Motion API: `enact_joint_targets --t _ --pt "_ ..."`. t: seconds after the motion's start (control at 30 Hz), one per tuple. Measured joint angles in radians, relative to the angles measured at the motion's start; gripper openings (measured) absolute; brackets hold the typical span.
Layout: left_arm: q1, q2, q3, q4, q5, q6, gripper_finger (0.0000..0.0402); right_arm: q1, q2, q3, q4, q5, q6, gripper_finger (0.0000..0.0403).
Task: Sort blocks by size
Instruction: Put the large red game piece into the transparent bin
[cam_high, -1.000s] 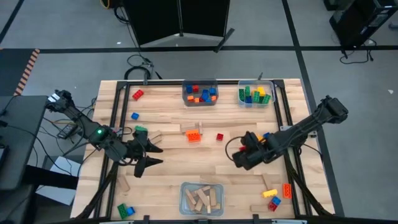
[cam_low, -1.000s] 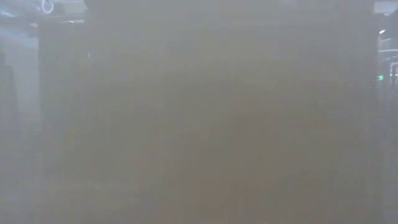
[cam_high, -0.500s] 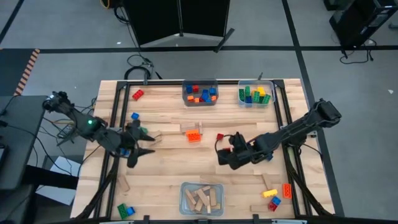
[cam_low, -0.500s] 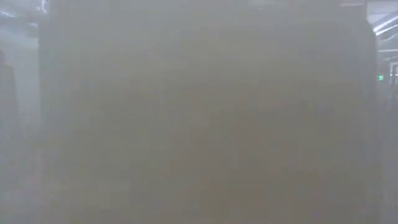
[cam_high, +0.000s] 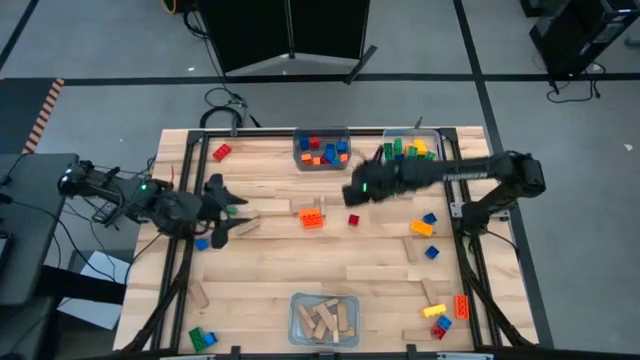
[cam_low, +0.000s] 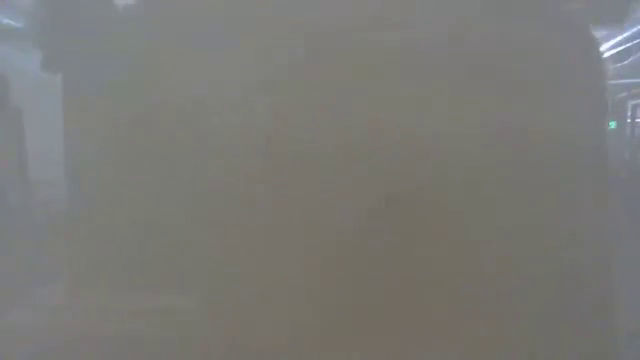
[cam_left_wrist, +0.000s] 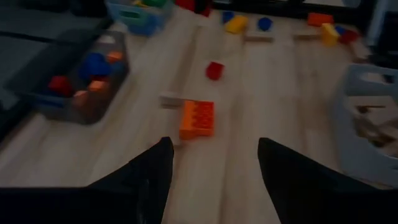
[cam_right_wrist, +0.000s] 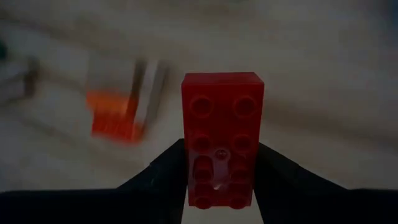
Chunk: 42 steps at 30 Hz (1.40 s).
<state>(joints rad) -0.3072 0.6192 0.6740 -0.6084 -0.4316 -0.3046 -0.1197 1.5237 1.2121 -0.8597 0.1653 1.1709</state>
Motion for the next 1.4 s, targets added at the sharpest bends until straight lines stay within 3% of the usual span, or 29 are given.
enact_joint_targets --t 0.33,0.6,1.0,1.23,1.4 --pt "0.239 -0.047 -0.026 0.047 0.011 0.095 0.0241 -0.499 -0.043 0.001 -0.014 -0.092 -0.35 0.0154" --pt "0.402 -0.043 -0.026 0.045 0.064 0.144 0.0241 -0.728 -0.037 -0.022 -0.045 -0.138 -0.493 0.0154" --pt "0.479 -0.043 -0.026 0.048 0.071 0.144 0.0241 -0.78 0.067 -0.063 -0.039 -0.161 -0.607 0.0161" --pt "0.477 -0.043 -0.026 0.081 0.112 0.117 0.0241 -0.78 0.07 -0.063 -0.03 -0.16 -0.63 0.0303" --pt "0.478 -0.043 -0.026 0.102 0.113 0.117 0.0241 -0.778 0.032 -0.063 -0.04 -0.16 -0.632 0.0344"
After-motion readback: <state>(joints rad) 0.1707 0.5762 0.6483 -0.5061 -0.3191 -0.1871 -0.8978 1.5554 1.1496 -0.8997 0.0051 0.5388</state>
